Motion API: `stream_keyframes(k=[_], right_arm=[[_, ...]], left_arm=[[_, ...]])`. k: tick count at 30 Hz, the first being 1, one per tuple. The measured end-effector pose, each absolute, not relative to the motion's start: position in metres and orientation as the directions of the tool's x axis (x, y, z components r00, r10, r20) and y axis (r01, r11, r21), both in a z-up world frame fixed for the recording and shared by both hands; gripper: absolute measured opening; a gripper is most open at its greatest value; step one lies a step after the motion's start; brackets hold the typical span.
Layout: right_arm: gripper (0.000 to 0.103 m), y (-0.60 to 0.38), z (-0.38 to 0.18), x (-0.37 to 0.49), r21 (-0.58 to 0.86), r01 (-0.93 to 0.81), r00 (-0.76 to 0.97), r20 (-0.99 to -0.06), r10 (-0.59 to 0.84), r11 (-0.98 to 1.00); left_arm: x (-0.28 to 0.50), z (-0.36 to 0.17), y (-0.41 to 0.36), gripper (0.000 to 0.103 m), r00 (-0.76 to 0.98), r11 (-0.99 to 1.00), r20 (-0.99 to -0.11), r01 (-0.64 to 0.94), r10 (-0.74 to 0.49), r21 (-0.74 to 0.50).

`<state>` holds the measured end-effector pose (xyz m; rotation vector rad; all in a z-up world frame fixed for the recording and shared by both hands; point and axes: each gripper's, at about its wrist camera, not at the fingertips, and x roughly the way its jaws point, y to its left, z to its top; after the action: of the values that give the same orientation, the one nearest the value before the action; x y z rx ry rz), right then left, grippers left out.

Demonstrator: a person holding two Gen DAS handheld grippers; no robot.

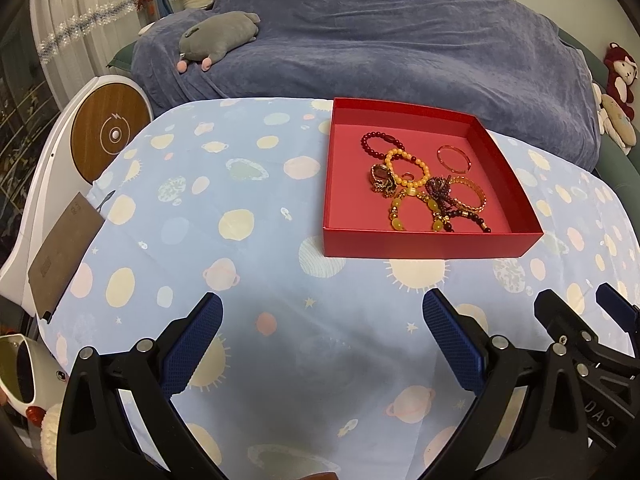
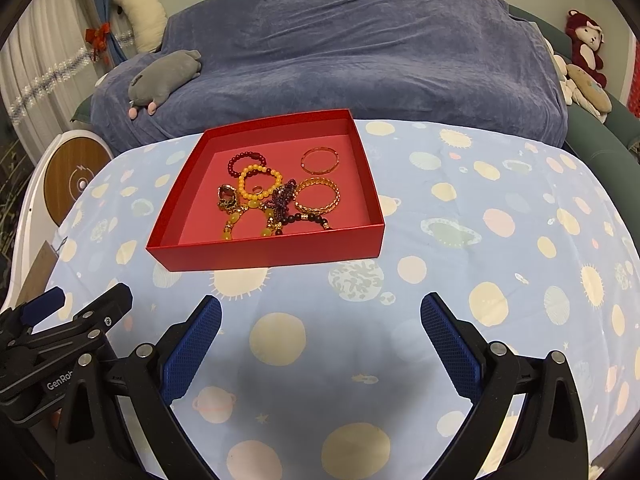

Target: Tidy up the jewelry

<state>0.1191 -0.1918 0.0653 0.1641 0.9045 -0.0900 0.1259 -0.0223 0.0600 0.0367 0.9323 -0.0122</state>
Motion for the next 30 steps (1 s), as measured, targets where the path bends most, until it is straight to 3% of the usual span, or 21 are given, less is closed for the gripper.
stream_keyframes(k=[30], right_arm=[[0.096,-0.193,0.0691,0.119,0.088,0.147,0.616,-0.787,-0.022,0.985]], left_arm=[[0.1225,0.0652,-0.0228,0.096,0.608,0.998,-0.793,0.019,0.04,0.064]])
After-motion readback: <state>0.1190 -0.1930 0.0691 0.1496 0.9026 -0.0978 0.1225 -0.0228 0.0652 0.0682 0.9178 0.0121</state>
